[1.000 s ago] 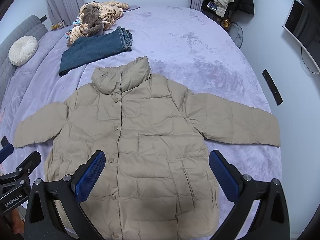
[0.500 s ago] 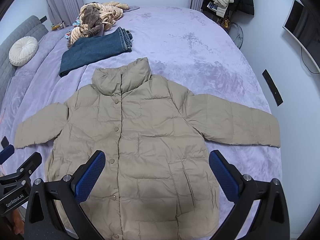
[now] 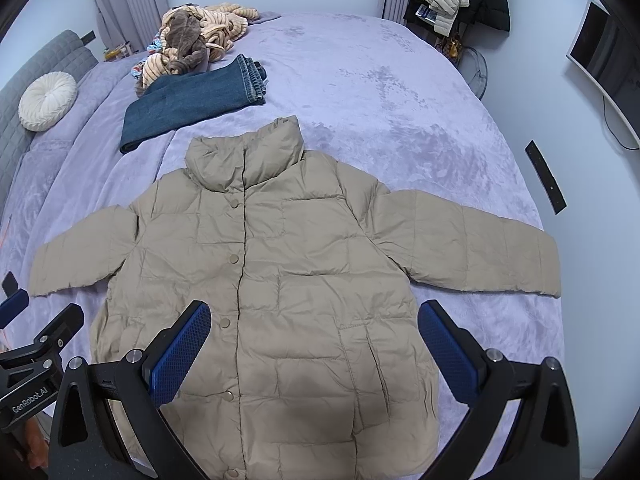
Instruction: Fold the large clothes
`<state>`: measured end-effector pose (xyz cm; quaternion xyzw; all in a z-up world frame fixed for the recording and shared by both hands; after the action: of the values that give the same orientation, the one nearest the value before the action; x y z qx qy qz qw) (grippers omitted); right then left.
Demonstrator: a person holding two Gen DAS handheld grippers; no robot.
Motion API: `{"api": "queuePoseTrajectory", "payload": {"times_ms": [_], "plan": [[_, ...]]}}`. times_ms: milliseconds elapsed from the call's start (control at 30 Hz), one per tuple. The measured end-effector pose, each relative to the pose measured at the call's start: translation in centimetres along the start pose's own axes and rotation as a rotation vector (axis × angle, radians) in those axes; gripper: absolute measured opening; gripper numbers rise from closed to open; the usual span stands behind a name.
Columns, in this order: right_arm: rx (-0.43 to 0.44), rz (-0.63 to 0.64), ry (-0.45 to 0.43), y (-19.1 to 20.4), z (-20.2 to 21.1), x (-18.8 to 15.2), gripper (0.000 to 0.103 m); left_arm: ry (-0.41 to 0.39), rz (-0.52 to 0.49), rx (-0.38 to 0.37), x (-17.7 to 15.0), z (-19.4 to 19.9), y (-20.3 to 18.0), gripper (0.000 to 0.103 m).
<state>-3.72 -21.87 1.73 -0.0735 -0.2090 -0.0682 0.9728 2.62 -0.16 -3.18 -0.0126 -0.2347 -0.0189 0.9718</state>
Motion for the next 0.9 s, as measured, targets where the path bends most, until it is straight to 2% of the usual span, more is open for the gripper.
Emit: {"api": "queuePoseTrajectory", "payload": {"times_ms": [900], "plan": [[-0.001,0.001,0.000,0.10,0.00,0.07,0.103,0.001,-0.001,-0.001,0.09,0.00,0.03,0.103]]}}
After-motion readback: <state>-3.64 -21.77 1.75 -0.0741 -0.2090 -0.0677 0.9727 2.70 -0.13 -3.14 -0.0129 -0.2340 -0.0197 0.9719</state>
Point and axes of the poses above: each gripper's, at about its wrist camera, not at the fingertips, and z roughly against the way its jaws point, y to its left, x to its top, the point moved 5 cm from there along -z, roughly the way its jaws point, and after that the axes turned 7 degrees about z, right-handed, at the moved point
